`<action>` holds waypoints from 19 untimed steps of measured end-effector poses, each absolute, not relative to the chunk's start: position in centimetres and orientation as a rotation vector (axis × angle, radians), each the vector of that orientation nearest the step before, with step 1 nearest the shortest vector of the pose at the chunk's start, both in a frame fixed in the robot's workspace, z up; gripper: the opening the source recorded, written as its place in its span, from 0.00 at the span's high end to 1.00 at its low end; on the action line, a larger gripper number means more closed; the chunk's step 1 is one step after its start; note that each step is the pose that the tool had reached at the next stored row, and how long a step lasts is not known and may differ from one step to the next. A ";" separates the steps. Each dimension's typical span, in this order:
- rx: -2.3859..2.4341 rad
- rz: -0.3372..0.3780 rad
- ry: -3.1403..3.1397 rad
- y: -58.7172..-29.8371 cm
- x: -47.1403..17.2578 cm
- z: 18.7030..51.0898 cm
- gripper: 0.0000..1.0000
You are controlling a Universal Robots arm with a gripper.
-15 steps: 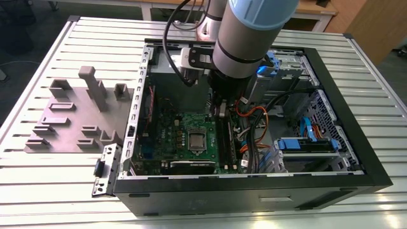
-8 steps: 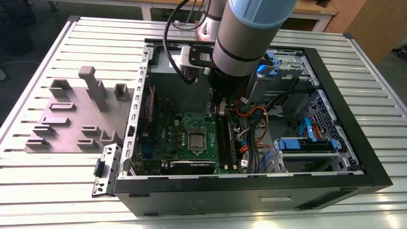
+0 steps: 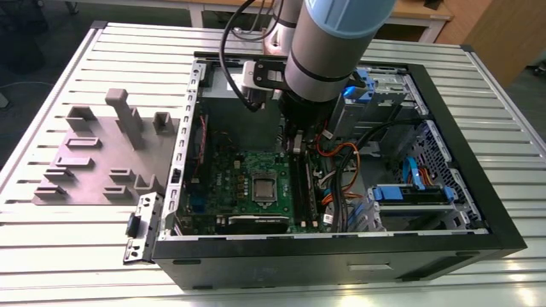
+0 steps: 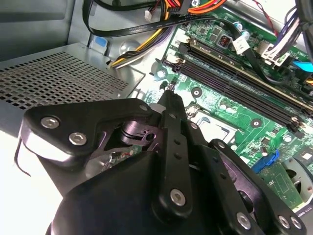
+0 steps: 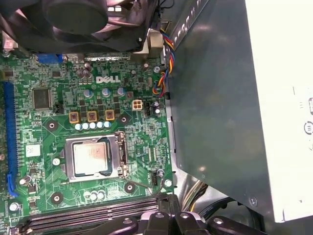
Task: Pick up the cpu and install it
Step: 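Install the first cpu locking lever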
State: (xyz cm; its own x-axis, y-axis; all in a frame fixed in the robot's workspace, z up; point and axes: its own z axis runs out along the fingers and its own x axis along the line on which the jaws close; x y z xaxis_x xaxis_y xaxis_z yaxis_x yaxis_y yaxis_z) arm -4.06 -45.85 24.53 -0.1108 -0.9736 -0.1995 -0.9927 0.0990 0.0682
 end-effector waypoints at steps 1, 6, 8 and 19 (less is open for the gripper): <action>-2.022 0.282 2.249 -45.8 -4.1 24.5 0.89; -2.021 0.285 2.248 -45.7 -4.1 24.3 0.89; -2.021 0.285 2.248 -45.7 -4.1 24.3 0.89; -2.020 0.286 2.247 -45.4 -4.3 24.0 0.89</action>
